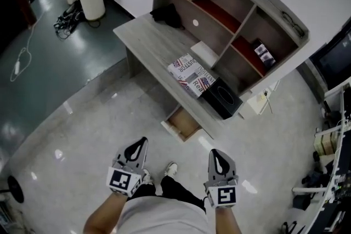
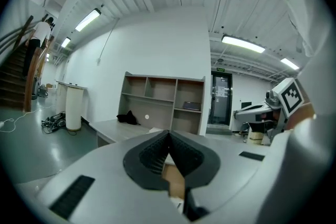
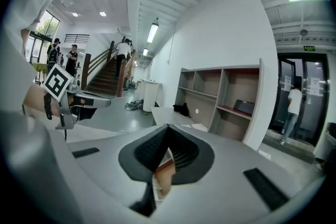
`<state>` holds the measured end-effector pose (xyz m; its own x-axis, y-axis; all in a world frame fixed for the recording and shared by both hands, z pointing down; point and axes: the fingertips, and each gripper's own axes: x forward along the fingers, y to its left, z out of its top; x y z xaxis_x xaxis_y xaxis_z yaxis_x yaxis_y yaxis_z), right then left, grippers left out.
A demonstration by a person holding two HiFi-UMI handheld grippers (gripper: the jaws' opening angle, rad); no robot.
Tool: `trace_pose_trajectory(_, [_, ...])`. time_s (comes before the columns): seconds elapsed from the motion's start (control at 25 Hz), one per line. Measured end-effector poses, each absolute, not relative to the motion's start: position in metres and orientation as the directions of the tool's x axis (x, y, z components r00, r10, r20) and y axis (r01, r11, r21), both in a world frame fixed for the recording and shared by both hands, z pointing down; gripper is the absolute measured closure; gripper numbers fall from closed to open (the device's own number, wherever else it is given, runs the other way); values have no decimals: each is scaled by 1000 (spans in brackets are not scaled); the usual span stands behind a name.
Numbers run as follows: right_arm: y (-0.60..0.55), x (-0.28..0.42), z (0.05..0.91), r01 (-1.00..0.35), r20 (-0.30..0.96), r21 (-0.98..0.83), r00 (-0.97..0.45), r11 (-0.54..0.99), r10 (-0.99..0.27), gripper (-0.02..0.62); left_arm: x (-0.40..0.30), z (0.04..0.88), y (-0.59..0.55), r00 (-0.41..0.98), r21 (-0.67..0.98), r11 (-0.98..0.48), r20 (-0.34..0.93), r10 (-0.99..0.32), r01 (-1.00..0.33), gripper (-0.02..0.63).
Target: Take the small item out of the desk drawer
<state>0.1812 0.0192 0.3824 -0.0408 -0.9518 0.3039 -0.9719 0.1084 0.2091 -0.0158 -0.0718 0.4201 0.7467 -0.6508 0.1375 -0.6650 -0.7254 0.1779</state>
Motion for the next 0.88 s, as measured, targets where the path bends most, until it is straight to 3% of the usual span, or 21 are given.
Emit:
trace_pose_trajectory(0.4, [-32,198,442,-942,404,234,-132,241,-905,572,-10,439,-86,682,179,-658,205,-702,-732,588])
trace_pose_trajectory(0.88, [-80,159,599,-868,587,210,-257,451,-768,571,-18,518,-88,630,256,-576,300,-716,-776,588])
